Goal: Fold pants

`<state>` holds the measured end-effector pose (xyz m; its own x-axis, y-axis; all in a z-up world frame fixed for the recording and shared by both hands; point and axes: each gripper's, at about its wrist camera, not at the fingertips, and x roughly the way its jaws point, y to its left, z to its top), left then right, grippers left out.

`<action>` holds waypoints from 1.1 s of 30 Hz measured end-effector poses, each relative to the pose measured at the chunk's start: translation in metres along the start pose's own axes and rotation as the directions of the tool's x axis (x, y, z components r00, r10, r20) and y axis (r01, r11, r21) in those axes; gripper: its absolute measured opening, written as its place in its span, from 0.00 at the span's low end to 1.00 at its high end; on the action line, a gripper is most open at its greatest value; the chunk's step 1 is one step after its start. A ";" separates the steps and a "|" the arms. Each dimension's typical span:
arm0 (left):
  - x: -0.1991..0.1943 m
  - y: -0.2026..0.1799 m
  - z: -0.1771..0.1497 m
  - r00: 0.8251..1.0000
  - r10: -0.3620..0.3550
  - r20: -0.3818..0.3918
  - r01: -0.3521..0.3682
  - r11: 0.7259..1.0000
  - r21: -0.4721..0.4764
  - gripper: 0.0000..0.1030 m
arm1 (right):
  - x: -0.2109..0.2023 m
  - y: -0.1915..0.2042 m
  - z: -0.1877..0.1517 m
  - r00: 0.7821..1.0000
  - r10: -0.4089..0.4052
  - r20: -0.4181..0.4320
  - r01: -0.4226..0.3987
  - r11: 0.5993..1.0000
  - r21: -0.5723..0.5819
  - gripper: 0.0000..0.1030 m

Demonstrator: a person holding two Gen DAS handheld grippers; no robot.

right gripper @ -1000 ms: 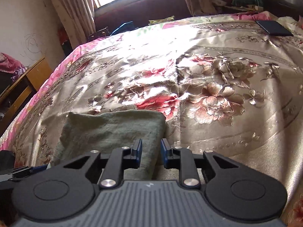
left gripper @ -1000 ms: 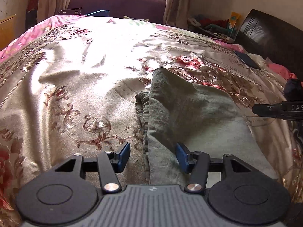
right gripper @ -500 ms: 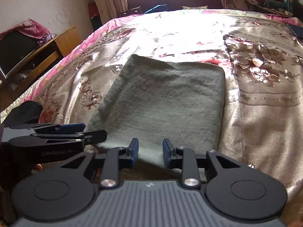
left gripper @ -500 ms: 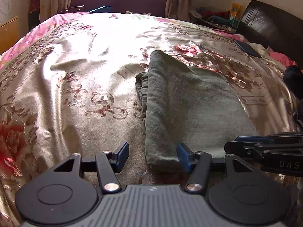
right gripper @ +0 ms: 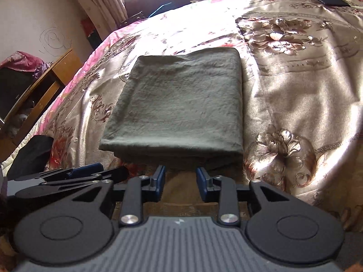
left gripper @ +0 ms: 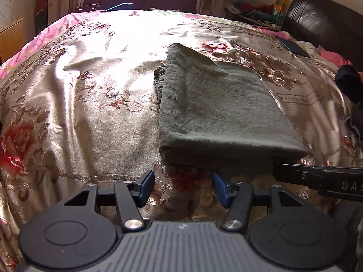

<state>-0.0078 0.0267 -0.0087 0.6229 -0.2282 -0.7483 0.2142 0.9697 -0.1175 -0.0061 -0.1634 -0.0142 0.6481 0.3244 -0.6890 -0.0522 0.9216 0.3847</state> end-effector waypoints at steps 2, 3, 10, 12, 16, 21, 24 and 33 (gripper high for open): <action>-0.001 -0.004 -0.002 1.000 0.014 0.003 -0.014 1.000 0.017 0.67 | -0.002 -0.002 -0.007 1.000 -0.008 0.012 0.008 1.000 0.008 0.31; -0.002 -0.006 -0.002 1.000 0.018 0.005 -0.018 1.000 0.024 0.67 | -0.002 -0.004 -0.011 1.000 -0.014 0.015 0.014 1.000 0.016 0.31; -0.005 -0.019 -0.008 0.997 0.067 0.031 -0.069 0.994 0.081 0.68 | -0.001 -0.001 -0.018 0.999 -0.029 0.027 0.029 1.000 0.008 0.31; -0.004 -0.018 -0.008 0.997 0.073 0.033 -0.075 0.995 0.072 0.68 | 0.001 0.001 -0.019 0.999 -0.039 0.023 0.039 0.999 -0.006 0.31; -0.004 -0.017 -0.008 0.996 0.084 0.039 -0.087 0.995 0.055 0.68 | 0.002 0.003 -0.020 0.998 -0.043 0.034 0.044 0.999 -0.016 0.31; -0.005 -0.015 -0.008 0.995 0.089 0.054 -0.091 0.995 0.047 0.69 | 0.002 0.002 -0.019 0.998 -0.043 0.040 0.044 0.999 -0.011 0.31; -0.005 -0.014 -0.008 0.993 0.099 0.062 -0.102 0.994 0.039 0.74 | 0.002 0.002 -0.019 0.998 -0.044 0.043 0.045 0.999 -0.011 0.31; -0.008 -0.019 -0.006 0.988 0.125 0.085 -0.131 0.990 0.060 0.81 | 0.002 0.005 -0.020 0.998 -0.037 0.047 0.038 0.999 -0.019 0.31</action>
<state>-0.0209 0.0108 -0.0047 0.7068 -0.1116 -0.6986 0.1756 0.9843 0.0204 -0.0198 -0.1541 -0.0259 0.6843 0.2797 -0.6735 -0.0418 0.9370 0.3467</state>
